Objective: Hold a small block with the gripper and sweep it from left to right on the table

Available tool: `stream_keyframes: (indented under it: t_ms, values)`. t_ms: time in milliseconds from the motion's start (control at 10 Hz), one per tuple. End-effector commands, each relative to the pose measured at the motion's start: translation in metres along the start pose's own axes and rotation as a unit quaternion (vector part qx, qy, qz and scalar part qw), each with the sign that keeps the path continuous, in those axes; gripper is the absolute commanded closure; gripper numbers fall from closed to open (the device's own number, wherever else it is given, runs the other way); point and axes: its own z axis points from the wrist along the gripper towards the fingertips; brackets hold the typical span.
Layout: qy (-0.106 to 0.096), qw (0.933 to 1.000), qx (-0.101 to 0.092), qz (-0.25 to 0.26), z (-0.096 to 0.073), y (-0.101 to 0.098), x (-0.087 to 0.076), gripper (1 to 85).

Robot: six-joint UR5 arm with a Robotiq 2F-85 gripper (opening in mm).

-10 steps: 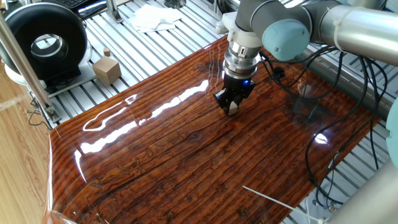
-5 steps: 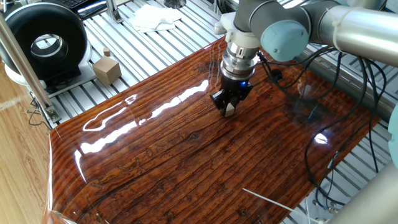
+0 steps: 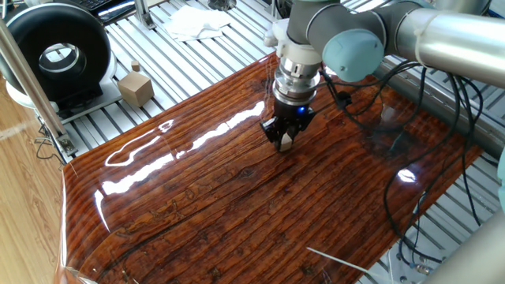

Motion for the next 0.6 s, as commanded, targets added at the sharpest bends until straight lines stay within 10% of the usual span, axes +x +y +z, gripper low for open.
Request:
stream_keyframes:
  t_ms: [0,500]
  values:
    - [0.007,0.9997,0.001,0.021,-0.007,0.014,0.004,84.7]
    - [-0.007,0.9984,0.038,0.042,0.019,0.031,0.003,84.7]
